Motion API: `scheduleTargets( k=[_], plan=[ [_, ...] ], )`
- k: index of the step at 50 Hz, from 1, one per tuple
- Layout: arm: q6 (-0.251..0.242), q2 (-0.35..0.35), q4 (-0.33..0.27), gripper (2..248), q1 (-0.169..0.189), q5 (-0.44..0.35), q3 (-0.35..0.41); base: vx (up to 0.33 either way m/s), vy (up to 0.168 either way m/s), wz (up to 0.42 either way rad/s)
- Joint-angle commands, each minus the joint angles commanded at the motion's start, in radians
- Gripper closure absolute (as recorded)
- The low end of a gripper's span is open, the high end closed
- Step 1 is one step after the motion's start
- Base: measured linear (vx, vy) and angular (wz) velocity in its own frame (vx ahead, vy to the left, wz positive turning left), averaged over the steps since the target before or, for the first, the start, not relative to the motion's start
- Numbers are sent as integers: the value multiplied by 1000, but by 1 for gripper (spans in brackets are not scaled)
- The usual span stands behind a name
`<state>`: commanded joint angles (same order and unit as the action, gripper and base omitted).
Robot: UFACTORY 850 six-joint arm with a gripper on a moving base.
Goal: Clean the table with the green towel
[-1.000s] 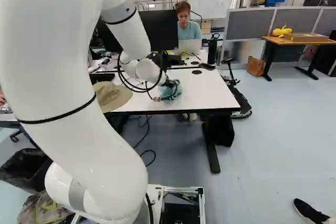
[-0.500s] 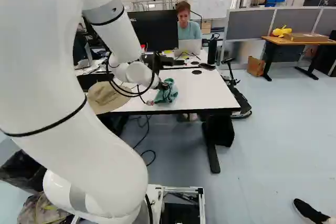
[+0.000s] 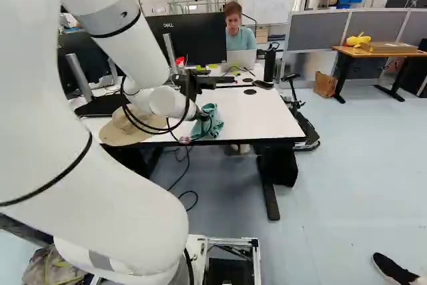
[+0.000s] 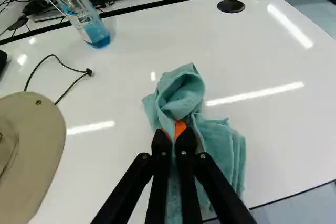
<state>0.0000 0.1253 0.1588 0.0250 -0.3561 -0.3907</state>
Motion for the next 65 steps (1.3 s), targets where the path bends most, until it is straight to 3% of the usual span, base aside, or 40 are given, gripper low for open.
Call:
scheduleTargets(
  k=[14, 27, 47, 65],
  plan=[
    [0, 83, 0, 225, 10, 0, 76, 0, 0, 0],
    [0, 107, 0, 225, 53, 0, 97, 0, 0, 0],
    [0, 37, 0, 225, 128, 0, 35, 0, 0, 0],
    [0, -63, 0, 225, 153, 0, -60, 0, 0, 0]
  ],
)
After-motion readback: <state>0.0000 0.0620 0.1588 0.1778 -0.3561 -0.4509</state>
